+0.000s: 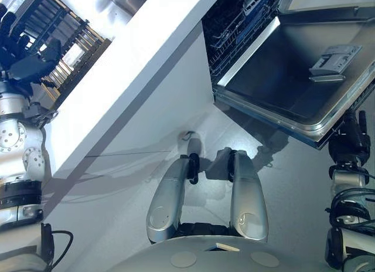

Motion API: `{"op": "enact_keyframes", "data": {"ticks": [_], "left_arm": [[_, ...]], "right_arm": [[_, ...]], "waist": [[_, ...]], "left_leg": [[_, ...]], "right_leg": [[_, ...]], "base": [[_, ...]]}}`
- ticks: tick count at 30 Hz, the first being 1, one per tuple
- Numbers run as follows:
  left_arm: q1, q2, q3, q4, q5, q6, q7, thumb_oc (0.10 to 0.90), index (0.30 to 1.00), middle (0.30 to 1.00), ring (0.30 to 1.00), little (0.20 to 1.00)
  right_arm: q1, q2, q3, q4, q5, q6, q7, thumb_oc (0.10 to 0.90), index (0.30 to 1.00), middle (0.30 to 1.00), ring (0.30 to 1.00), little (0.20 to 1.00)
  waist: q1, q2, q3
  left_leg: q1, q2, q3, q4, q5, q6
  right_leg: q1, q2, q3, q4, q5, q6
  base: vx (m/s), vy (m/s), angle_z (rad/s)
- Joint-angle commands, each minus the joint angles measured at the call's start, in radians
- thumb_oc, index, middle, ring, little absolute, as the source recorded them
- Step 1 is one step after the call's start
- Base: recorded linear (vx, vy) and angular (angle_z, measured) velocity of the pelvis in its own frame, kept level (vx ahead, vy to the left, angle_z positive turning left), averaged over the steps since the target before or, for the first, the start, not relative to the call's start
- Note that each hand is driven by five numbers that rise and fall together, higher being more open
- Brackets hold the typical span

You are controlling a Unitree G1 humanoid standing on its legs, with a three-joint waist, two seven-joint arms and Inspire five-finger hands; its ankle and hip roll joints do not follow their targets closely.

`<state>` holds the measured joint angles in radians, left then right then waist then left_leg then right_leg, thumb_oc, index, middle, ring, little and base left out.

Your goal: Pick up plates and place into dishwasher.

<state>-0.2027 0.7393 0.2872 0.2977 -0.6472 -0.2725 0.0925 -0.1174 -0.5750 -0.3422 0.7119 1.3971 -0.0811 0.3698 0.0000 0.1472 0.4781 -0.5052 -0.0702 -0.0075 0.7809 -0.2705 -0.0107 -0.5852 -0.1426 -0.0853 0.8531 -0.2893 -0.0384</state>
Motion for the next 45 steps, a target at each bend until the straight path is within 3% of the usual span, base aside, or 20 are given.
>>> {"op": "enact_keyframes", "data": {"ticks": [1, 4, 10, 17, 22, 23, 24, 25, 28, 32, 35, 39, 45], "left_arm": [[0.002, -0.164, -0.095, 0.021, 0.007, -0.118, 0.028, 0.800, 0.900, 0.900, 0.900, 0.900], [-0.044, -0.150, -0.116, 0.050, -0.001, -0.128, 0.044, 0.800, 0.900, 0.900, 0.900, 0.900], [-0.083, -0.152, -0.143, 0.077, -0.013, -0.139, 0.049, 0.800, 0.900, 0.900, 0.900, 0.900], [-0.089, -0.140, -0.155, 0.106, -0.038, -0.140, 0.020, 0.800, 0.900, 0.900, 0.900, 0.900], [-0.027, -0.164, -0.119, 0.091, -0.049, -0.143, 0.010, 0.800, 0.900, 0.900, 0.900, 0.900], [0.003, -0.181, -0.106, 0.079, -0.043, -0.150, 0.006, 0.800, 0.900, 0.900, 0.900, 0.900], [0.056, -0.212, -0.091, 0.050, -0.038, -0.161, 0.003, 0.800, 0.900, 0.900, 0.900, 0.900], [0.056, -0.212, -0.091, 0.050, -0.038, -0.161, 0.003, 0.800, 0.900, 0.900, 0.900, 0.900], [0.143, -0.271, -0.062, 0.008, -0.016, -0.183, -0.010, 0.800, 0.900, 0.900, 0.900, 0.900], [0.185, -0.316, -0.033, 0.016, -0.030, -0.191, -0.041, 0.800, 0.900, 0.900, 0.900, 0.900], [0.179, -0.340, -0.030, 0.031, -0.030, -0.181, -0.029, 0.800, 0.900, 0.900, 0.900, 0.900], [0.168, -0.361, -0.034, 0.068, -0.025, -0.173, -0.027, 0.800, 0.900, 0.900, 0.900, 0.900], [0.154, -0.383, -0.046, 0.113, -0.026, -0.158, -0.042, 0.800, 0.900, 0.900, 0.900, 0.900]], "right_arm": [[-0.207, 0.147, 0.281, -0.401, 0.039, 0.266, 0.547, 0.800, 0.900, 0.900, 0.900, 0.900], [-0.282, 0.203, 0.395, -0.646, 0.002, 0.335, 0.565, 0.800, 0.900, 0.900, 0.900, 0.900], [-0.396, 0.275, 0.564, -0.963, -0.086, 0.413, 0.438, 0.800, 0.900, 0.900, 0.900, 0.900], [-0.400, 0.290, 0.611, -1.002, -0.163, 0.333, 0.260, 0.800, 0.900, 0.900, 0.900, 0.900], [-0.271, 0.324, 0.476, -0.812, -0.341, 0.180, 0.038, 0.800, 0.900, 0.900, 0.900, 0.900], [-0.213, 0.322, 0.434, -0.743, -0.380, 0.147, 0.041, 0.800, 0.900, 0.900, 0.900, 0.900], [-0.115, 0.296, 0.386, -0.640, -0.478, 0.049, 0.038, 0.800, 0.900, 0.900, 0.900, 0.900], [-0.115, 0.296, 0.386, -0.640, -0.478, 0.049, 0.038, 0.800, 0.900, 0.900, 0.900, 0.900], [0.029, 0.275, 0.337, -0.477, -0.542, -0.060, 0.056, 0.800, 0.900, 0.900, 0.900, 0.900], [0.122, 0.285, 0.302, -0.283, -0.710, -0.159, 0.014, 0.800, 0.900, 0.900, 0.900, 0.900], [0.150, 0.285, 0.315, -0.184, -0.882, -0.207, -0.045, 0.800, 0.900, 0.900, 0.900, 0.900], [0.161, 0.280, 0.315, -0.047, -0.992, -0.226, -0.127, 0.800, 0.900, 0.900, 0.900, 0.900], [0.160, 0.275, 0.300, 0.192, -1.136, -0.179, -0.197, 0.800, 0.900, 0.900, 0.900, 0.900]], "waist": [[0.050, -0.045, 0.028], [0.056, -0.051, 0.027], [0.076, -0.056, 0.009], [0.095, -0.074, -0.023], [0.089, -0.090, -0.071], [0.085, -0.094, -0.084], [0.078, -0.101, -0.106], [0.078, -0.101, -0.106], [0.065, -0.110, -0.140], [0.050, -0.118, -0.186], [0.041, -0.118, -0.214], [0.037, -0.117, -0.257], [0.043, -0.108, -0.314]], "left_leg": [[-0.019, -0.027, 0.009, -0.204, 0.127, 0.035], [-0.001, -0.024, 0.005, -0.251, 0.142, 0.040], [0.050, -0.031, -0.010, -0.332, 0.161, 0.049], [0.128, -0.034, -0.020, -0.411, 0.174, 0.067], [0.192, -0.027, -0.013, -0.479, 0.179, 0.076], [0.207, -0.026, -0.011, -0.497, 0.180, 0.077], [0.235, -0.023, -0.004, -0.531, 0.183, 0.078], [0.235, -0.023, -0.004, -0.531, 0.183, 0.078], [0.289, -0.018, 0.006, -0.590, 0.190, 0.078], [0.360, -0.011, 0.006, -0.660, 0.195, 0.071], [0.409, -0.007, 0.003, -0.706, 0.199, 0.062], [0.457, -0.002, -0.002, -0.748, 0.204, 0.052], [0.508, 0.009, -0.004, -0.793, 0.215, 0.037]], "right_leg": [[0.044, 0.051, -0.065, -0.025, -0.031, -0.016], [0.045, 0.053, -0.066, -0.075, -0.004, -0.003], [0.084, 0.063, -0.061, -0.178, 0.034, 0.014], [0.157, 0.060, -0.079, -0.280, 0.075, 0.035], [0.217, 0.056, -0.094, -0.354, 0.092, 0.055], [0.232, 0.058, -0.093, -0.375, 0.095, 0.060], [0.259, 0.063, -0.090, -0.413, 0.101, 0.068], [0.259, 0.063, -0.090, -0.413, 0.101, 0.068], [0.312, 0.070, -0.087, -0.475, 0.111, 0.079], [0.393, 0.081, -0.089, -0.560, 0.126, 0.086], [0.449, 0.089, -0.090, -0.608, 0.127, 0.086], [0.506, 0.100, -0.093, -0.646, 0.124, 0.084], [0.570, 0.109, -0.107, -0.687, 0.119, 0.080]], "base": [[-0.07, 0.047, -0.19], [-0.07, 0.066, -0.24], [0.00, 0.090, -0.51], [0.04, 0.062, 0.24], [0.05, 0.064, 0.65], [0.06, 0.059, 0.45], [0.05, 0.040, 0.13], [0.04, 0.033, -0.25], [0.04, 0.017, -0.11], [0.02, -0.016, 0.01], [0.02, -0.032, -0.08], [0.00, -0.054, 0.02], [-0.02, -0.046, 0.04]]}}
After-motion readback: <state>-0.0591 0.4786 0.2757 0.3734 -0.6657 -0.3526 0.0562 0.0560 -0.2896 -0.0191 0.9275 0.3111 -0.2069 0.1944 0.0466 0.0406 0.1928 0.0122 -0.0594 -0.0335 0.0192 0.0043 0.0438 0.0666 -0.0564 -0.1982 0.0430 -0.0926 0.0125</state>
